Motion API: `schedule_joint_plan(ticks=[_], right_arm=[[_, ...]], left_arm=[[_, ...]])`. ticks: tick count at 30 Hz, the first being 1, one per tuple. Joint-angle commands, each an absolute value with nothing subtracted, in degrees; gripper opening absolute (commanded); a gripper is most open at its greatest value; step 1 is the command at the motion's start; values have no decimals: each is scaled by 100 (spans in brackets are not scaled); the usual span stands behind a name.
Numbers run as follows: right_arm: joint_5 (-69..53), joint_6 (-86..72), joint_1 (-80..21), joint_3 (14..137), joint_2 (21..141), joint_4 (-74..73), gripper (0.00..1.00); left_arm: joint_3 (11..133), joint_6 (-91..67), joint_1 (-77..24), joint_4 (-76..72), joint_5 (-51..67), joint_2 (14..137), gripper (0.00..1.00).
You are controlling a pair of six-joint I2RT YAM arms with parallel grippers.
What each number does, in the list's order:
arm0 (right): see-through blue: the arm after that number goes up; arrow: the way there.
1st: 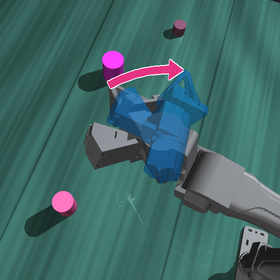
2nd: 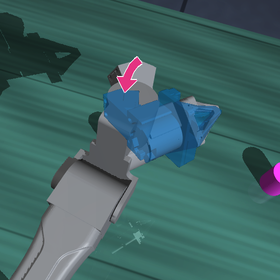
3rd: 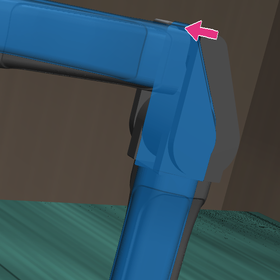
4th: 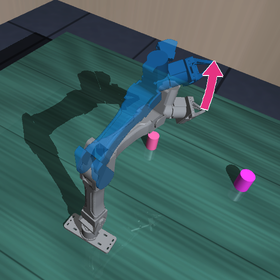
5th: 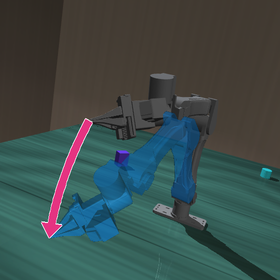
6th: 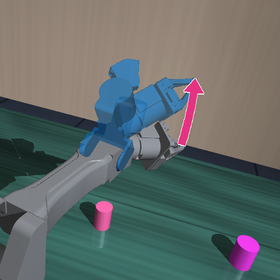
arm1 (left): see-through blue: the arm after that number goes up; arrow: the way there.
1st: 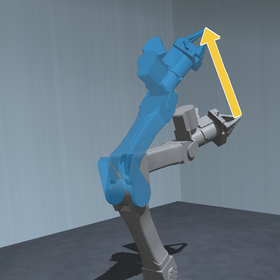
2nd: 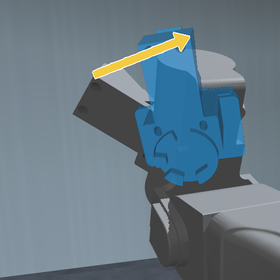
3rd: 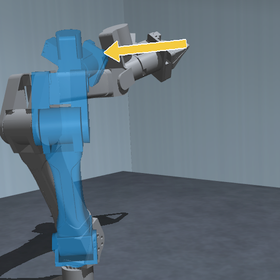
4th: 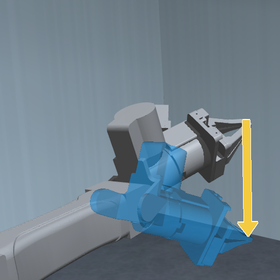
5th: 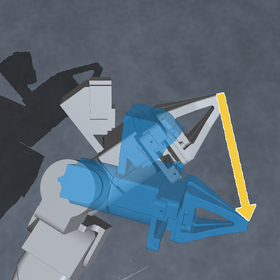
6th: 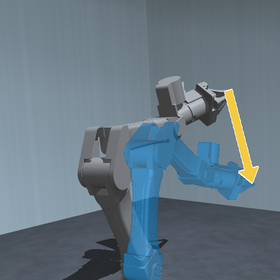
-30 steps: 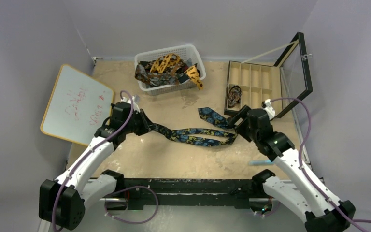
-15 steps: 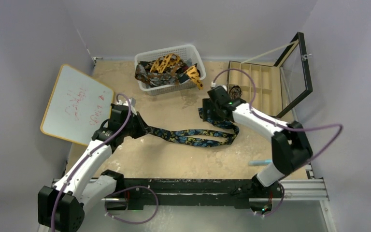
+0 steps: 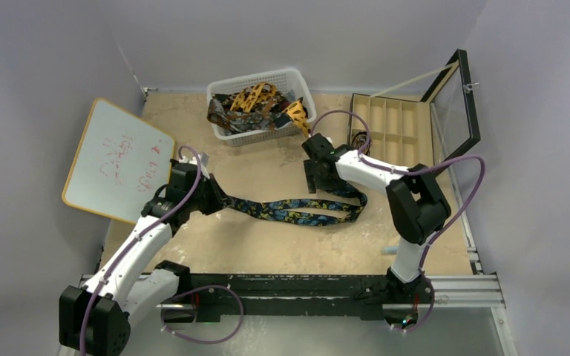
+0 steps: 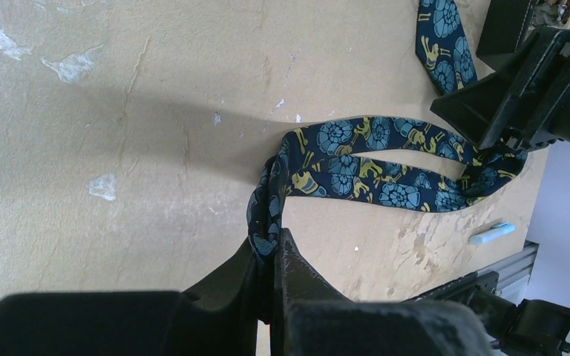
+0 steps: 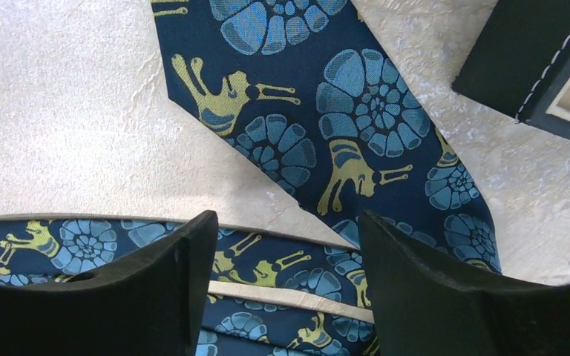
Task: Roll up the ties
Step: Flatten out the tie at the center of the board.
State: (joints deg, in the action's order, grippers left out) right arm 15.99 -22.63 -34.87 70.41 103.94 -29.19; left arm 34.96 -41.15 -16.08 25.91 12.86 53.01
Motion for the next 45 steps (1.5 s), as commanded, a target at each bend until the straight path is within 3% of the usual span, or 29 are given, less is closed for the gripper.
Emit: schedule_joint_plan(ticks=[1,3,8,14,26,33,41,45], right_arm=[[1781,-2299,-3474,7035,10660,-3076,66],[1778,-2354,-3472,7024,10873,-3063,57],[1964,-2446,-3454,6900,10985,-2906,52],[1934,-2482,-3382,6756,10804,-2696,28],[1878,-2360,-3217,6692,10277,-2255,0],[1498,-2738,-2829,6551,9183,-1927,0],[1524,-4399,-1485,4780,6197,-1381,0],[2148,-4994,-994,4099,4950,-1510,0]], left_arm=[[3489,-3997,-1538,2435,1414,5241,0],[3494,-3975,-1530,2447,1394,5226,0],[3500,-3944,-1516,2453,1396,5164,0],[3500,-3902,-1503,2456,1380,5238,0],[3497,-3902,-1494,2505,1372,5183,0],[3609,-3905,-1470,2555,1237,5186,0],[4055,-3782,-1304,2749,1212,5137,0],[4160,-3693,-1266,2819,1232,5091,0]])
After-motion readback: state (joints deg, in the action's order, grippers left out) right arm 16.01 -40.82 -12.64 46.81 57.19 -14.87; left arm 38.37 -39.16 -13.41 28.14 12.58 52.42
